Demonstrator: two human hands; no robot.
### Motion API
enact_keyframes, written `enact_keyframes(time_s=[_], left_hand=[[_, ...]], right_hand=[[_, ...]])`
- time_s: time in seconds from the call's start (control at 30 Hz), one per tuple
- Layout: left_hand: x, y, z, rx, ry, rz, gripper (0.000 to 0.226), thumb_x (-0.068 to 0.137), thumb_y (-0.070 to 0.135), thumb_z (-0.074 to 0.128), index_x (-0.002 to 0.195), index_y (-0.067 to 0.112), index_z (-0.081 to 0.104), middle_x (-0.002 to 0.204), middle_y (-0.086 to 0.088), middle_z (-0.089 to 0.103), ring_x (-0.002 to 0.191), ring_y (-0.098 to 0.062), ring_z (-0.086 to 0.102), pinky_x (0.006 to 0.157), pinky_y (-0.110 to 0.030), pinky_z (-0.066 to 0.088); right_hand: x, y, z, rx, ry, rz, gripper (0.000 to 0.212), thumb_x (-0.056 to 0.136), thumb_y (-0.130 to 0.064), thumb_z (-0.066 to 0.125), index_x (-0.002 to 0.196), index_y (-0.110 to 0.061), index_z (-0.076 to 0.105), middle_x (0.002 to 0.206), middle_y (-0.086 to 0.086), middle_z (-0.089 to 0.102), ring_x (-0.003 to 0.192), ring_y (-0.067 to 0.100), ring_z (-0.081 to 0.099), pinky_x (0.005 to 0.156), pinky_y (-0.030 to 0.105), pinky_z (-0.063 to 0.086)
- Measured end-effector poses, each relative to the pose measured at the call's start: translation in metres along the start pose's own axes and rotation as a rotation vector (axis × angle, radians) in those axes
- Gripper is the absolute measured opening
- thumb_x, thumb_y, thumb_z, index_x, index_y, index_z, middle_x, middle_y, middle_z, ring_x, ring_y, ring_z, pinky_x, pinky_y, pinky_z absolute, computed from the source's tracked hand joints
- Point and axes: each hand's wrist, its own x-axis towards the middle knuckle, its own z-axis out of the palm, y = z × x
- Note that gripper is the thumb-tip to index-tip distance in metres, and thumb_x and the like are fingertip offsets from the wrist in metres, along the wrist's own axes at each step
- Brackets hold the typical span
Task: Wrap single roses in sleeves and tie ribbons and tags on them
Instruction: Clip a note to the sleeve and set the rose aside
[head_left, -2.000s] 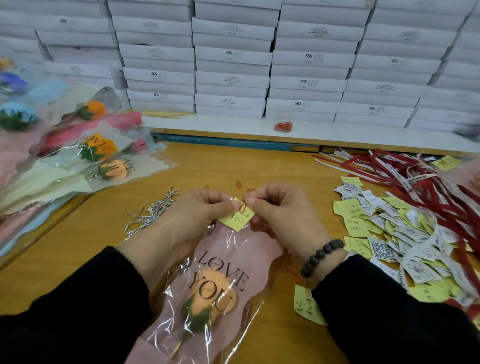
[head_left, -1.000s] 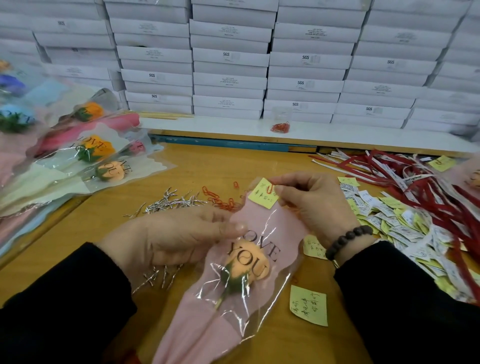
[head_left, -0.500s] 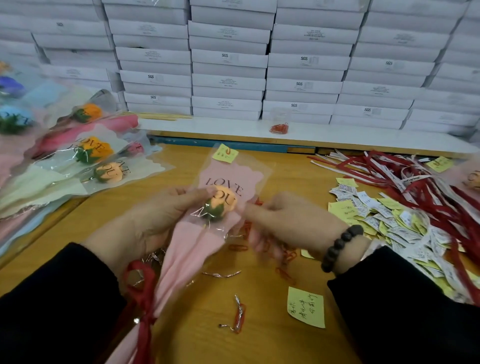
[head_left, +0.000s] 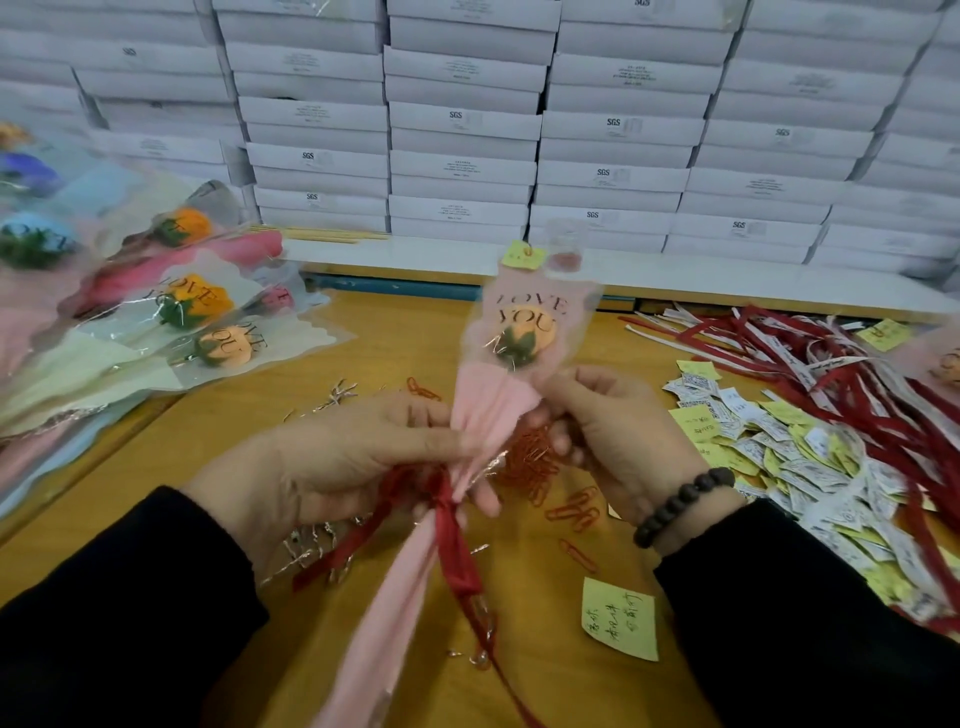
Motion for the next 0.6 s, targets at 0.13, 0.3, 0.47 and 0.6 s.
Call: enact_keyframes(time_s=[0.13,0.3,0.47,0.6], left_hand=[[0.007,-0.003,0.007,-0.027,0.111,0.077,0.009,0.072,0.009,0.069,0.081,0.006,0.069,0.071,-0.017,0.069,0.053,-0.022,0.062,0.039,-0.017,0.046],[0.015,-0.006,0.003,-0.159,0.479,0.193,0.012,0.072,0.007,0.064,0.081,-0.001,0.062,0.059,-0.011,0.068,0.039,-0.009,0.055,0.036,-0.014,0.044],[0.019,-0.007,-0.001,-0.212,0.641,0.271,0.011,0.083,0.007,0.061,0.091,-0.001,0.06,0.058,-0.008,0.068,0.037,-0.007,0.056,0.035,-0.013,0.043],[0.021,-0.008,0.0,-0.255,0.671,0.312,0.018,0.078,0.01,0.064,0.091,-0.002,0.059,0.065,-0.012,0.069,0.04,-0.009,0.058,0.038,-0.014,0.047]], right_hand=[[0.0,0.0,0.0,-0.022,0.005,0.004,0.02,0.093,-0.025,0.053,0.079,-0.012,0.058,0.051,-0.003,0.062,0.035,0.005,0.044,0.033,0.014,0.031],[-0.01,-0.005,0.007,-0.377,-0.239,0.09,0.023,0.089,-0.036,0.057,0.086,-0.015,0.064,0.054,-0.005,0.061,0.039,0.005,0.047,0.038,0.015,0.034],[-0.02,-0.011,0.019,-0.646,-0.444,0.024,0.026,0.079,-0.038,0.067,0.083,-0.013,0.065,0.054,-0.007,0.057,0.04,0.002,0.048,0.038,0.014,0.038],[-0.022,-0.014,0.024,-0.851,-0.396,-0.065,0.022,0.081,-0.029,0.068,0.094,-0.012,0.063,0.076,0.002,0.063,0.062,0.011,0.057,0.056,0.023,0.051]])
